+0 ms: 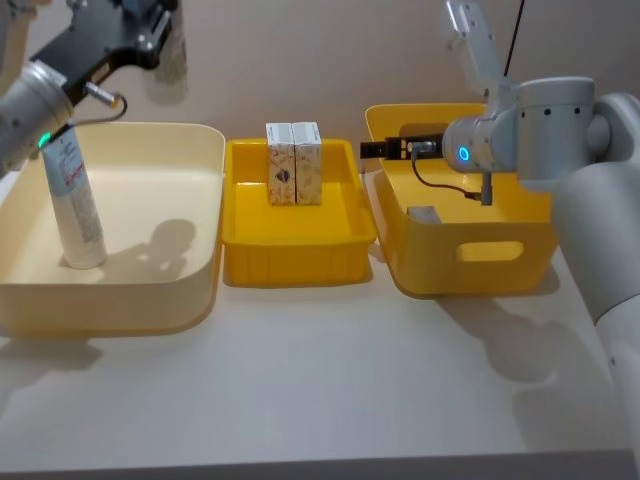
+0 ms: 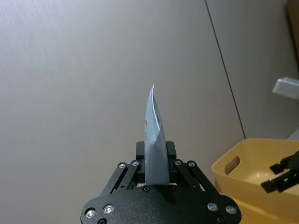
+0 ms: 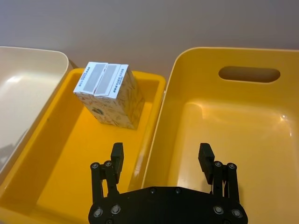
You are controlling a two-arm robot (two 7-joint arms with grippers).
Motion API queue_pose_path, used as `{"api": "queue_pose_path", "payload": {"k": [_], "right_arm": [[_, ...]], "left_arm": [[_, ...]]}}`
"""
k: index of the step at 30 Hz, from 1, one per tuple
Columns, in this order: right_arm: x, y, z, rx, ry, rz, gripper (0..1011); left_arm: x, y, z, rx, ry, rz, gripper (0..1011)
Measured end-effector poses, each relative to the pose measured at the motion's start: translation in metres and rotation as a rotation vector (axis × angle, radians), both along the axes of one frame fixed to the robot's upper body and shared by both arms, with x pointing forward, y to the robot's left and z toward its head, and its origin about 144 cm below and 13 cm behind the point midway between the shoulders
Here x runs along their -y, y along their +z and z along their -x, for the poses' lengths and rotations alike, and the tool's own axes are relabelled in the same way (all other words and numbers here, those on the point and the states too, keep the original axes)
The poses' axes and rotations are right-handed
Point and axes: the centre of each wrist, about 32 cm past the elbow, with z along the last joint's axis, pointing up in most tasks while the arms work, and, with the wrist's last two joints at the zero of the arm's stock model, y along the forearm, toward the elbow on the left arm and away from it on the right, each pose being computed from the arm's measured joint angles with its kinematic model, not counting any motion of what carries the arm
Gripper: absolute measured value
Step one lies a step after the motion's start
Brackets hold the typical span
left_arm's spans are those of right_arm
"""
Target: Bimanual collaborative sorting of washing and personal care products
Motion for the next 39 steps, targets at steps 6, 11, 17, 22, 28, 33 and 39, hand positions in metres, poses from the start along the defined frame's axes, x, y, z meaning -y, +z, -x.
{"api": "queue_pose_path", "payload": {"k": [6, 11, 17, 22, 28, 33, 39], "right_arm": [[-0.004, 0.001, 0.003, 0.047, 0.026, 0.022, 1001], [-0.008, 0.001, 0.008, 0.106, 0.051, 0.044, 1001], [-0.013, 0.000, 0.014, 0.174, 0.076, 0.067, 1001], [-0.017, -0.001, 0.021, 0.252, 0.099, 0.088, 1001], [-0.023, -0.002, 0.030, 0.345, 0.127, 0.112, 1001], [-0.026, -0.004, 0.035, 0.408, 0.142, 0.127, 1001], [-0.030, -0.005, 0.036, 0.452, 0.180, 0.160, 1001]], "left_arm": [[0.001, 0.014, -0.014, 0.031, -0.063, 0.020, 239], [0.001, 0.018, -0.021, 0.039, -0.093, 0.039, 239], [0.001, 0.018, -0.027, 0.035, -0.112, 0.063, 240], [0.001, 0.014, -0.032, 0.026, -0.125, 0.083, 240], [0.000, 0.009, -0.037, 0.013, -0.133, 0.102, 240], [0.000, 0.007, -0.039, 0.004, -0.139, 0.111, 240], [0.001, 0.004, -0.041, -0.007, -0.147, 0.120, 240]]}}
